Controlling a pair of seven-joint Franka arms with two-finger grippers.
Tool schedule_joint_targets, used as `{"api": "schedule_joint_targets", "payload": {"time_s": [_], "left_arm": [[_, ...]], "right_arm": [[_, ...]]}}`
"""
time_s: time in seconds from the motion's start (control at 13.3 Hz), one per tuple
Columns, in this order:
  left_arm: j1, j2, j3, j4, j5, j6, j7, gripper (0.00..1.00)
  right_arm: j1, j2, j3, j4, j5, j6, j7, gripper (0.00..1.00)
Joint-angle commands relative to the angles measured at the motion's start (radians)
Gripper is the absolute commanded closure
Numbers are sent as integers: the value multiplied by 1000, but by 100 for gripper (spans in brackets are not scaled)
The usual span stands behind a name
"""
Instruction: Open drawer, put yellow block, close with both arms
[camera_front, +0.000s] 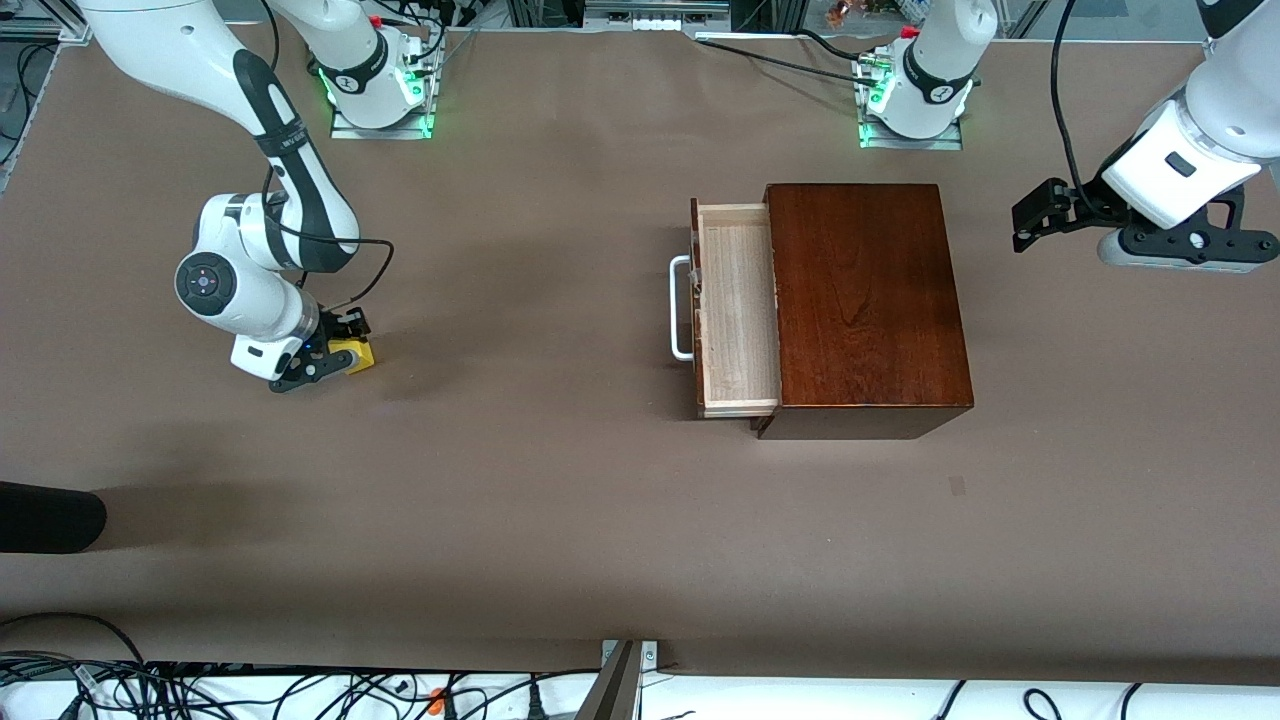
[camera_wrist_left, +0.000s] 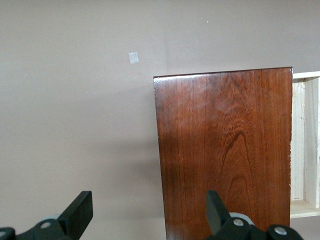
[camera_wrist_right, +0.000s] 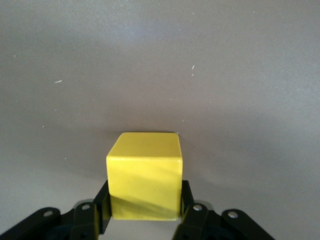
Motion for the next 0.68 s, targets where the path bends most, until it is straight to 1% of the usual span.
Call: {"api": "schedule_joint_targets", "payload": {"time_s": [0.0,0.15,0.23,0.3,0.38,0.45,0.53,0.6], "left_arm": [[55,36,5,54,-40,1,2,0],[57,38,-3,55,-34,3,2,0],[61,36,-3,57,-34,3,3,0],[66,35,-3,69,-34,1,3,0],[66,36,-3,77,-32,0,3,0],[66,36,-1,77,-32,1,3,0],[66,38,-1,77,-29,1,3,0],[66,38,-1,77,-29,3,2,0]], "right_arm": [[2,8,3,25,23,7,-32,99],[2,-20,34,74,24,-28,-93,100],[2,-34,48,119,24,-77,-128,100],[2,-38,60,155,23,-120,-218,100],[4,-38,83,199,26,-134,-306,100],[4,-38,126,247,26,-157,-328,100],[4,-48,158,291,24,-205,-328,100],[5,-48,204,348,23,-256,-336,100]]}}
